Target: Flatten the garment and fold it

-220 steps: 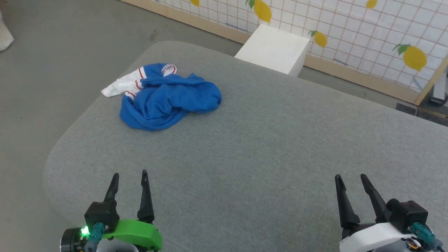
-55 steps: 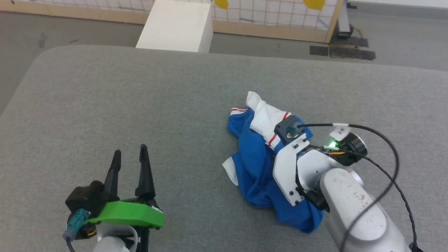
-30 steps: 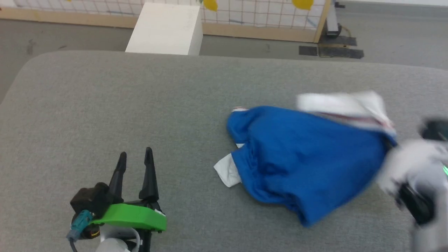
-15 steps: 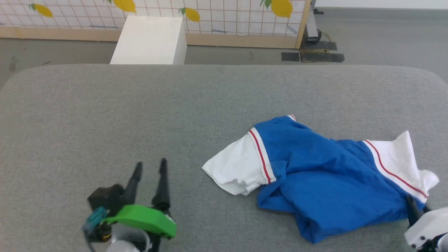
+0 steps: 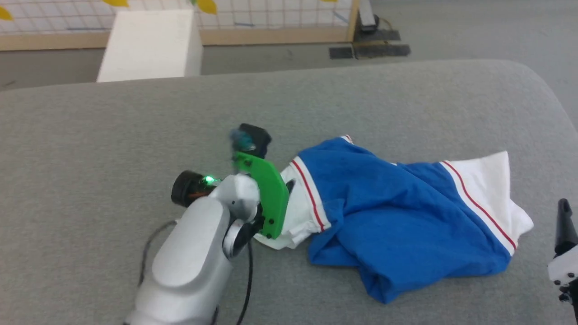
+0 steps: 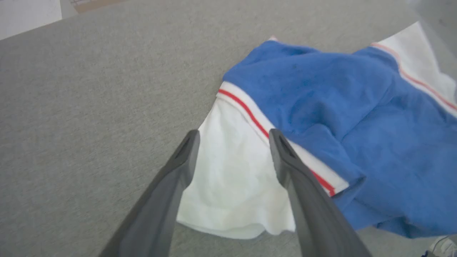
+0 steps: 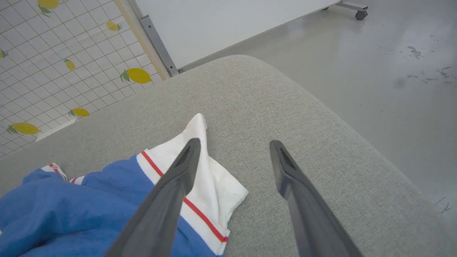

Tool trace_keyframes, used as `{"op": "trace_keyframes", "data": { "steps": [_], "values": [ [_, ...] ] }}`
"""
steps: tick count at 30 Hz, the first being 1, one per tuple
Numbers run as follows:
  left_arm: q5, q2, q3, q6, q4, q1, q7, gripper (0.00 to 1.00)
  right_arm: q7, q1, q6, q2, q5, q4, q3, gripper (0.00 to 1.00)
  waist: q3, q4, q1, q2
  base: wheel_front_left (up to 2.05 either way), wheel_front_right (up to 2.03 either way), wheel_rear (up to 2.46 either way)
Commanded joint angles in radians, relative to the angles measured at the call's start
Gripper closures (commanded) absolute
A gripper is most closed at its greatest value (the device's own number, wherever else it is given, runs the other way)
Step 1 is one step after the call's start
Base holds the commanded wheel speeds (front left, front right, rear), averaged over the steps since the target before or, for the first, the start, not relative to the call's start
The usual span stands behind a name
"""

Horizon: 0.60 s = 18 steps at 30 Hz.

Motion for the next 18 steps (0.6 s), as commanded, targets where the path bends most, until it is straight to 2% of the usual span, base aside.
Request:
{"op": "trace_keyframes", "data": {
  "steps": [1, 5, 9, 13, 14, 15, 16, 18],
  "values": [
    [0.039, 0.03, -0.024, 0.004, 0.042, -0.032, 0.065, 0.0, -0.003, -0.014, -0.001, 0.0, 0.005, -0.003, 0.011, 0.0, 0.044, -0.048, 0.0, -0.0001, 0.0, 0.0, 0.0],
    [0.107, 0.072, -0.104, -0.012, 0.132, -0.081, 0.202, 0.0, -0.015, -0.012, -0.001, 0.0, 0.021, 0.011, 0.026, 0.0, 0.072, -0.08, 0.0, -0.0001, 0.0, 0.0, 0.0],
    [0.139, 0.1, -0.178, -0.042, 0.205, -0.076, 0.254, 0.0, -0.024, -0.008, -0.001, 0.0, 0.023, 0.026, 0.035, 0.0, 0.083, -0.091, 0.0, -0.0001, 0.0, 0.0, 0.0],
    [0.104, 0.093, -0.201, -0.055, 0.245, -0.045, 0.255, 0.0, -0.032, -0.011, -0.001, 0.0, 0.021, 0.03, 0.033, 0.0, 0.091, -0.089, 0.0, -0.0001, 0.0, 0.0, 0.0],
    [0.093, 0.092, -0.206, -0.058, 0.253, -0.037, 0.257, 0.11, -0.033, -0.013, -0.001, 0.0, 0.019, 0.03, 0.036, 0.0, 0.092, -0.088, 0.0, -0.0001, 0.0, 0.0, 0.0],
    [0.083, 0.092, -0.216, -0.062, 0.256, -0.031, 0.251, 0.85, -0.033, -0.017, -0.001, 0.0, 0.018, 0.029, 0.04, 0.0, 0.093, -0.086, 0.0, -0.0001, 0.0, 0.0, 0.0],
    [0.075, 0.093, -0.219, -0.063, 0.251, -0.029, 0.23, 1.0, -0.035, -0.021, -0.001, 0.0, 0.017, 0.028, 0.043, 0.0, 0.093, -0.084, 0.0, -0.0001, 0.0, 0.0, 0.0],
    [0.05, 0.095, -0.215, -0.065, 0.25, -0.022, 0.195, 1.0, -0.037, -0.027, -0.001, 0.0, 0.015, 0.025, 0.048, 0.0, 0.093, -0.077, 0.0, -0.0001, 0.0, 0.0, 0.0]
  ]
}}
